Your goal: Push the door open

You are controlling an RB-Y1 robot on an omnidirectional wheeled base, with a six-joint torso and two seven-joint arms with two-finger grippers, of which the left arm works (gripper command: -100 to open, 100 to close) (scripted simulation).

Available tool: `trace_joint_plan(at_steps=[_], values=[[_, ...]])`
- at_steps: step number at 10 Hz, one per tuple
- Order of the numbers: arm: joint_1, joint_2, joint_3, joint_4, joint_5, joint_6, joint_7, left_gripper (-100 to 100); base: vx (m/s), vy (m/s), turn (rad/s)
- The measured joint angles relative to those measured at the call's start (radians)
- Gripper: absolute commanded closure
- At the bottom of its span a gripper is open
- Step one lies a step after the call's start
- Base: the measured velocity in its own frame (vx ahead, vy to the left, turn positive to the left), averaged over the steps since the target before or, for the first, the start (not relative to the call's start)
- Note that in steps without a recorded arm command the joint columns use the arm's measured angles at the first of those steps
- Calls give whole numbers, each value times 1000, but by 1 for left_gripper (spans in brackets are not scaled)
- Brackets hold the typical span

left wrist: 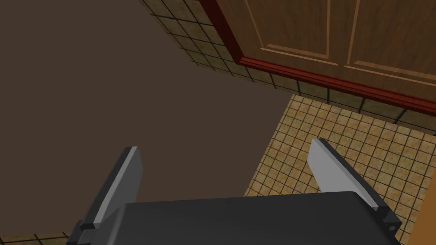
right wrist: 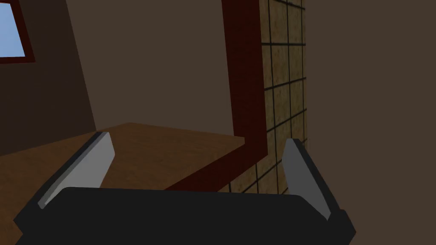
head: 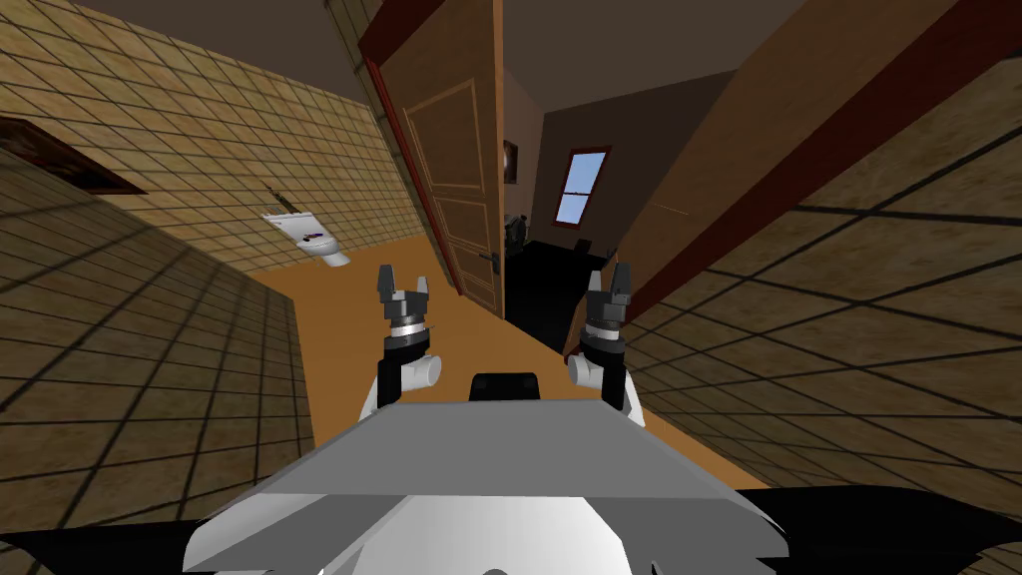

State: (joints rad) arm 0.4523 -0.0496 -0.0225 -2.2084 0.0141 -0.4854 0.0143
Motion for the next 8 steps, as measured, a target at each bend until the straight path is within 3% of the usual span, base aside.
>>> trace_joint_plan(at_steps=[5,6,8], values=[[-60,49,-37,119,-3,34,12,-100,161,116,-95],[-81,55,-40,141,-3,48,14,-100,94,77,-64],[-99,59,-62,194,-9,48,11,-100,90,77,-81]])
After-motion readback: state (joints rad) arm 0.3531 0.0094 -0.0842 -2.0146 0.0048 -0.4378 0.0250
